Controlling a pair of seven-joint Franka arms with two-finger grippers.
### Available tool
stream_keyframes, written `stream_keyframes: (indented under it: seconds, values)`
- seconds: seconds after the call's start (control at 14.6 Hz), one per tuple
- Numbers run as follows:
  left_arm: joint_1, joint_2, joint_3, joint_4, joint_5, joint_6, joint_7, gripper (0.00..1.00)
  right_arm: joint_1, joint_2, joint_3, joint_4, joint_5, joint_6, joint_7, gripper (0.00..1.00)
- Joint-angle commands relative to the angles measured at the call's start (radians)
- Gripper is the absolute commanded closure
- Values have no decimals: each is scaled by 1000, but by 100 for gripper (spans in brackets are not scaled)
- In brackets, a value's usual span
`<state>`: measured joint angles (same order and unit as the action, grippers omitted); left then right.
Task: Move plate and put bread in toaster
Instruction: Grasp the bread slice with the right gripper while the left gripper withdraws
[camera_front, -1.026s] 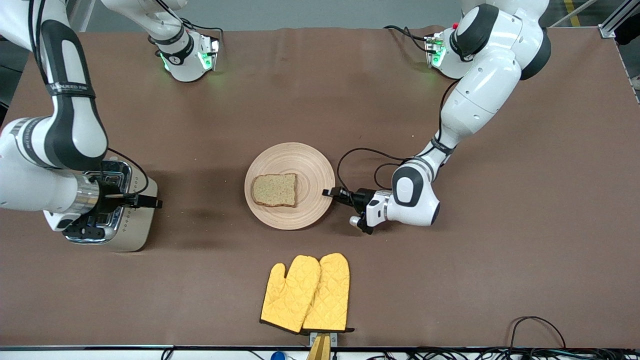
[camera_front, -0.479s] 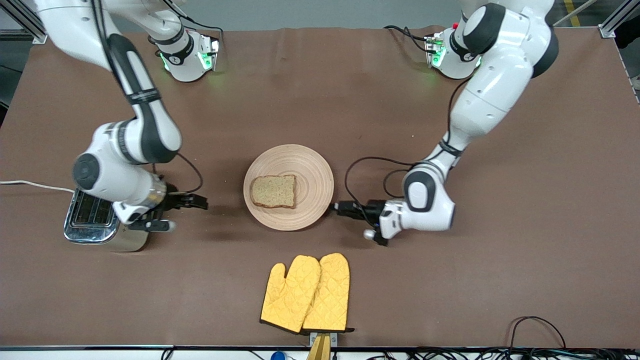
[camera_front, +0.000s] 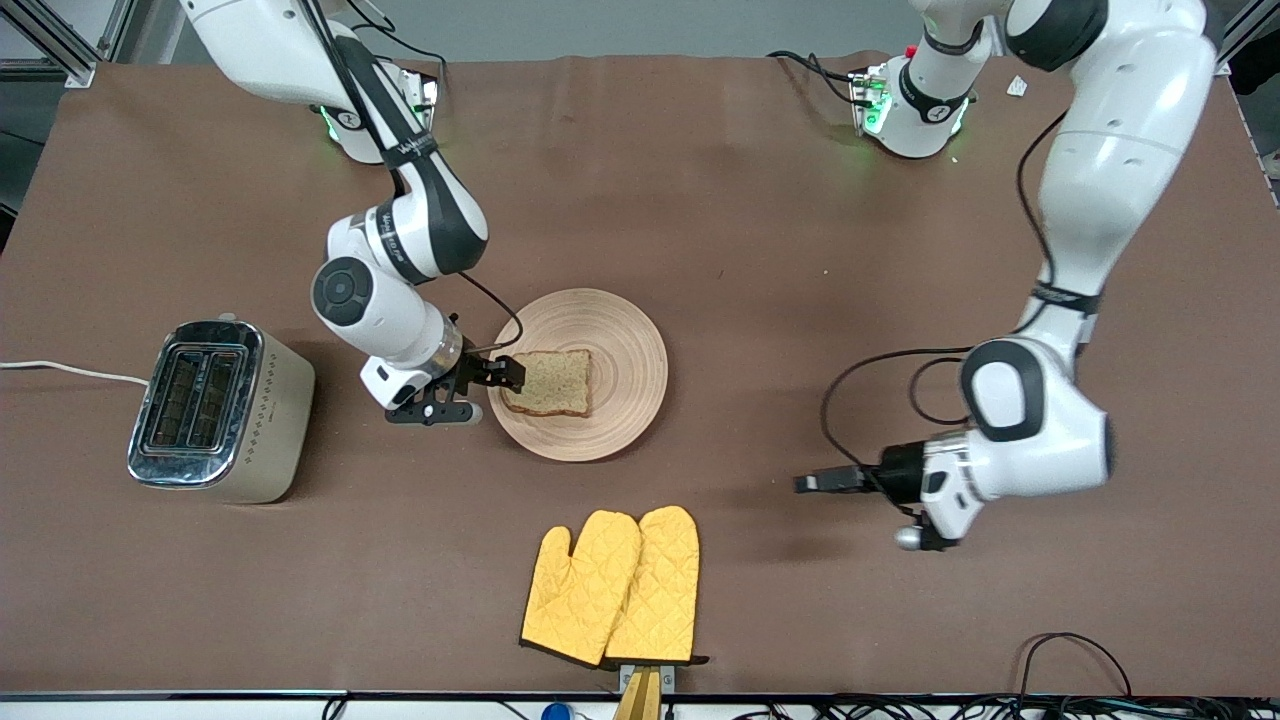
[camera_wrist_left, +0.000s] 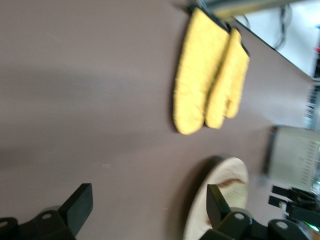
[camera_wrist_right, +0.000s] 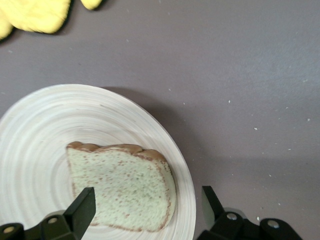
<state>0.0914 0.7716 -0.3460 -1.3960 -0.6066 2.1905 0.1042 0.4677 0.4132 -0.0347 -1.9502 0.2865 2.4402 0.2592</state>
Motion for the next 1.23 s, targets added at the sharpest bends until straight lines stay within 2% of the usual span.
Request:
stream_keyframes:
  seconds: [0.0,0.21,0.27,0.48,0.62,0.75,0.96,1.16]
  values:
    - [11,-131,9,-23,210,-79,-179,0,26,16,-8,-59,-12,86,11,13]
    - [8,-260,5,-20,527,-234,-352,0,49,29,-8,-59,-12,86,81,20]
    - [8,-302,4,-20,569,-289,-356,0,60,29,-8,-59,-12,83,86,23]
    - [-7,-434,24,-28,582,-425,-344,0,62,41,-8,-61,-12,82,87,33]
    - [-45,-527,80,-35,582,-513,-342,0,62,50,-8,-62,-12,86,87,40]
    - [-116,-621,172,-49,582,-630,-337,0,54,50,-8,-62,-13,85,84,41]
    - [-114,-730,182,-132,584,-641,-325,0,49,56,-10,-62,-13,85,80,44]
    - [-79,-796,180,-184,585,-641,-316,0,49,61,-8,-64,-13,88,80,55]
